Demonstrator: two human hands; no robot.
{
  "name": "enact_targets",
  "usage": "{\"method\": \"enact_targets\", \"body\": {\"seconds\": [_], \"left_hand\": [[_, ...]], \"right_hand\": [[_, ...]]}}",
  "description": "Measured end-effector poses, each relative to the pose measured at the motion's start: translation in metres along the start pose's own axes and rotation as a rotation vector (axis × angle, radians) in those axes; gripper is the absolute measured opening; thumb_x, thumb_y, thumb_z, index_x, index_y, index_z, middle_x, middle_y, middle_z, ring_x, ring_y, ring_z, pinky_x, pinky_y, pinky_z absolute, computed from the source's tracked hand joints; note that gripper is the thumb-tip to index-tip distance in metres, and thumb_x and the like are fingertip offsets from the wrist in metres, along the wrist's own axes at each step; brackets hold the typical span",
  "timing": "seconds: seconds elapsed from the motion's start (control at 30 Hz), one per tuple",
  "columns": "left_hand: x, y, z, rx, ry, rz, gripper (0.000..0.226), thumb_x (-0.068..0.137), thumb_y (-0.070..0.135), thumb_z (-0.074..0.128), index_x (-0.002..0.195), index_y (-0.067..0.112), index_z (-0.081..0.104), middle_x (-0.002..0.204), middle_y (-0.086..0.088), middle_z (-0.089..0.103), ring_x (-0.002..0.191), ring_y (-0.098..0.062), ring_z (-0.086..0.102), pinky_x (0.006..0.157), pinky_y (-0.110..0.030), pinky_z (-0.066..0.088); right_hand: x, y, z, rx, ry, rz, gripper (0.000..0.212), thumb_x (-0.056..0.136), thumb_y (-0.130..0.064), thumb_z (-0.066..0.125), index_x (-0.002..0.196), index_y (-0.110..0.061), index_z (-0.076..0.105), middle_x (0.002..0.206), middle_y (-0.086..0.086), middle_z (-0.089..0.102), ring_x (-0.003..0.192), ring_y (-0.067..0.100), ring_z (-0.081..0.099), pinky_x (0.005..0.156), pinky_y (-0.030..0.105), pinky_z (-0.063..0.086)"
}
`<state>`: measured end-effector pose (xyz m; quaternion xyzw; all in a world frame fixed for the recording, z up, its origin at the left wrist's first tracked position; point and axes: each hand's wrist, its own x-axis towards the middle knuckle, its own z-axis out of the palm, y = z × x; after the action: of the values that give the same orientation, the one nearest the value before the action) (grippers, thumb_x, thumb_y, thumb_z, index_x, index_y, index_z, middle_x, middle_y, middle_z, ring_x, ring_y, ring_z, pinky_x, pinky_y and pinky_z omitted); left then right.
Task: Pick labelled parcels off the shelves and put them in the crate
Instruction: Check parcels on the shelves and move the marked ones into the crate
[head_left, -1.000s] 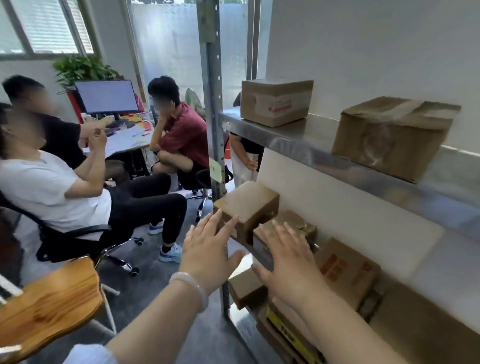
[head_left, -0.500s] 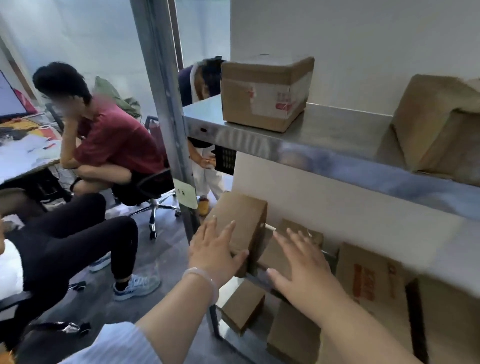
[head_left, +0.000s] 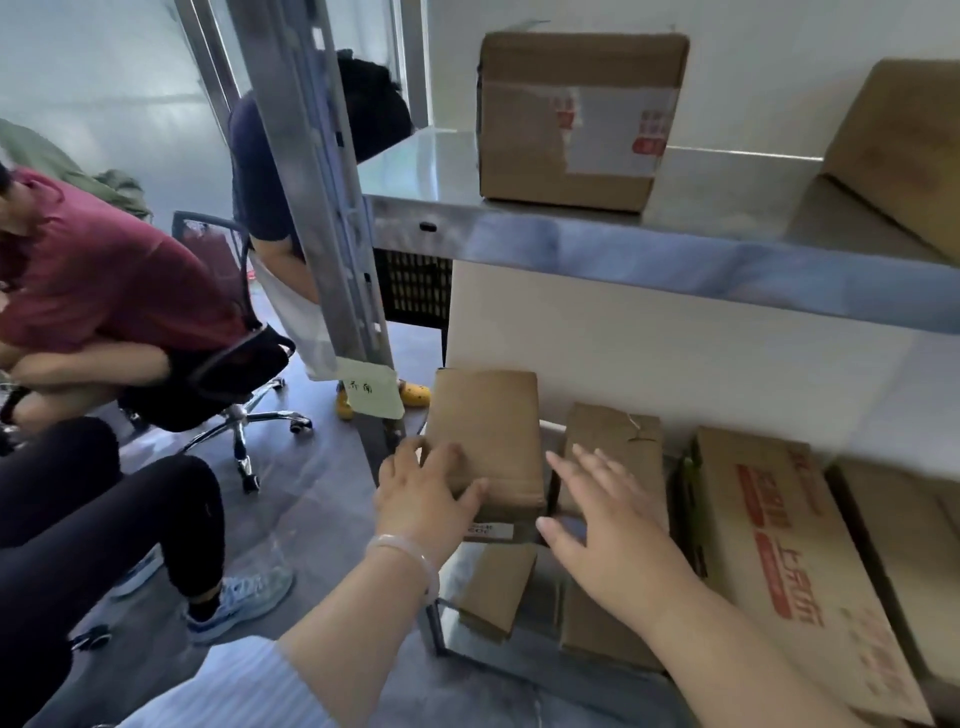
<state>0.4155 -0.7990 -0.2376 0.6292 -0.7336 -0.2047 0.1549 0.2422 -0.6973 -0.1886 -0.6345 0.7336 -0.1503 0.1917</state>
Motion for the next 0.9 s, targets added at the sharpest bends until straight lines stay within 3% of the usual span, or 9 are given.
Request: {"method": "enact_targets", "body": {"seconds": [0.23,0.47,0.6,0.77,0.9], "left_hand": [[0.006,-0.01,0.008,-0.451,-0.003,-0.155,0.057,0.089,0.041,0.065,0.142,0.032,0.045,0.148,-0.001,0.031,0.131,-0.024,0.04,0.109,-0.039,0.039],[0.008,-0.01,0.012,-0.585,-0.146,-0.177,0.072,0.092,0.043,0.062,0.152,0.041,0.021,0.142,0.004,0.043,0.111,-0.016,0.05,0.094,-0.032,0.047],[0.004,-0.009,0.01,-0.691,-0.128,-0.211,0.069,0.093,0.033,0.065,0.151,0.04,0.028,0.132,0.01,0.047,0.109,-0.013,0.051,0.087,-0.025,0.043],[-0.015,-0.015,0.004,-0.804,-0.059,-0.197,0.067,0.089,0.025,0.071,0.145,0.043,0.038,0.131,0.008,0.054,0.112,-0.013,0.057,0.088,-0.023,0.047],[-0.029,-0.013,-0.012,-0.844,-0.008,-0.115,0.066,0.088,0.021,0.072,0.142,0.047,0.041,0.126,0.011,0.056,0.108,-0.004,0.058,0.077,-0.009,0.047]], "right_hand": [[0.006,-0.006,0.005,0.01,0.049,-0.01,0.061,0.098,-0.05,0.041,0.152,-0.041,0.014,0.162,-0.012,0.007,0.149,0.01,-0.002,0.118,0.032,0.002],[0.005,-0.001,0.007,-0.002,0.056,0.001,0.06,0.099,-0.049,0.042,0.152,-0.039,0.017,0.162,-0.012,0.01,0.148,0.01,0.001,0.116,0.028,0.0],[0.005,0.003,0.007,0.014,0.059,0.022,0.06,0.098,-0.049,0.043,0.152,-0.039,0.018,0.161,-0.012,0.013,0.149,0.01,0.003,0.118,0.03,0.004],[0.007,0.0,0.002,0.054,0.068,0.02,0.061,0.098,-0.047,0.044,0.153,-0.037,0.017,0.161,-0.012,0.014,0.149,0.009,0.005,0.118,0.03,0.007],[0.013,0.0,-0.003,0.197,0.13,0.057,0.059,0.099,-0.046,0.044,0.151,-0.037,0.02,0.158,-0.013,0.022,0.146,0.009,0.016,0.117,0.031,0.015]]}}
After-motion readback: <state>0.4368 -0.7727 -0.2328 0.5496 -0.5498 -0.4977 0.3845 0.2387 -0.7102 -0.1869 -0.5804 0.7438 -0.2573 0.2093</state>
